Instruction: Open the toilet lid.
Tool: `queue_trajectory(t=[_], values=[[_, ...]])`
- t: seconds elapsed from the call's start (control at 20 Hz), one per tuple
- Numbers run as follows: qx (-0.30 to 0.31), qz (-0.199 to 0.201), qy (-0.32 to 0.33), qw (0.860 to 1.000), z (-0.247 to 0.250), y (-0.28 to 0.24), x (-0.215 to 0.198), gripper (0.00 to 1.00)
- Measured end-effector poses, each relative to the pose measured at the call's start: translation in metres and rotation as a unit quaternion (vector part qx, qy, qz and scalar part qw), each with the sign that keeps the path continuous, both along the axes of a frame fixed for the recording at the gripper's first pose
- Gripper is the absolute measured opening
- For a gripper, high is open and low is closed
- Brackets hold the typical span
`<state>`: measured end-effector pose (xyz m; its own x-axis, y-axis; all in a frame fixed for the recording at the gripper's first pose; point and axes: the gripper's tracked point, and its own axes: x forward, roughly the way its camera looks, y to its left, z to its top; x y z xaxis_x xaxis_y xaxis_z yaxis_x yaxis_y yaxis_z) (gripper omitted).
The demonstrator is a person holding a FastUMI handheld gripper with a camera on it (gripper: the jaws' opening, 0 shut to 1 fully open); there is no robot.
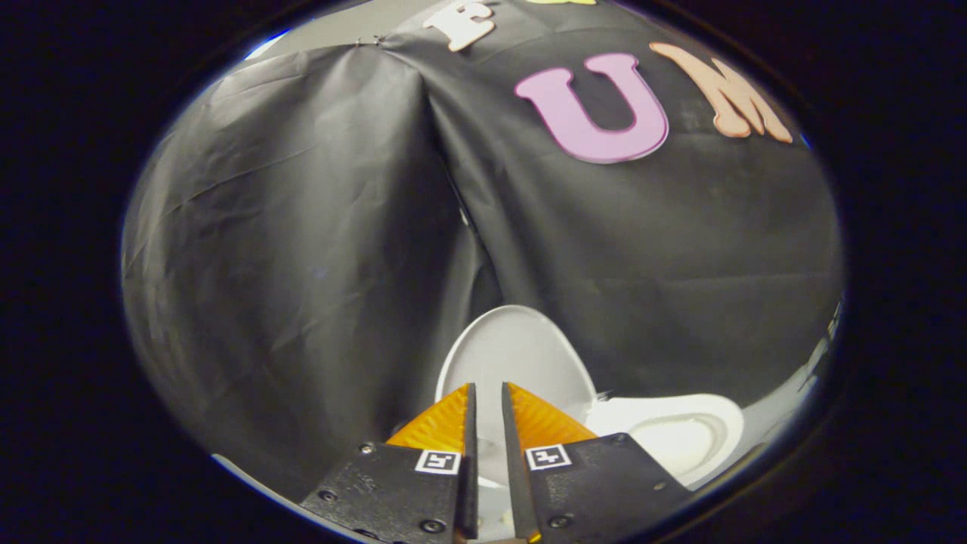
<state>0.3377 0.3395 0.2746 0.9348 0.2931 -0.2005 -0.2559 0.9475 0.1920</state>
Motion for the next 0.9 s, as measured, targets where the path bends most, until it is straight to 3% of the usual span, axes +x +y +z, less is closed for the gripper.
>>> queue_trajectory(t=[0.45, 0.6, 0.9], values=[[-0.043, -0.085, -0.129, 0.987, -0.006, -0.022, 0.003, 0.69], [-0.088, -0.116, -0.163, 0.976, -0.006, -0.030, 0.009, 0.74], [-0.096, -0.102, -0.225, 0.964, -0.008, -0.035, 0.016, 0.80]])
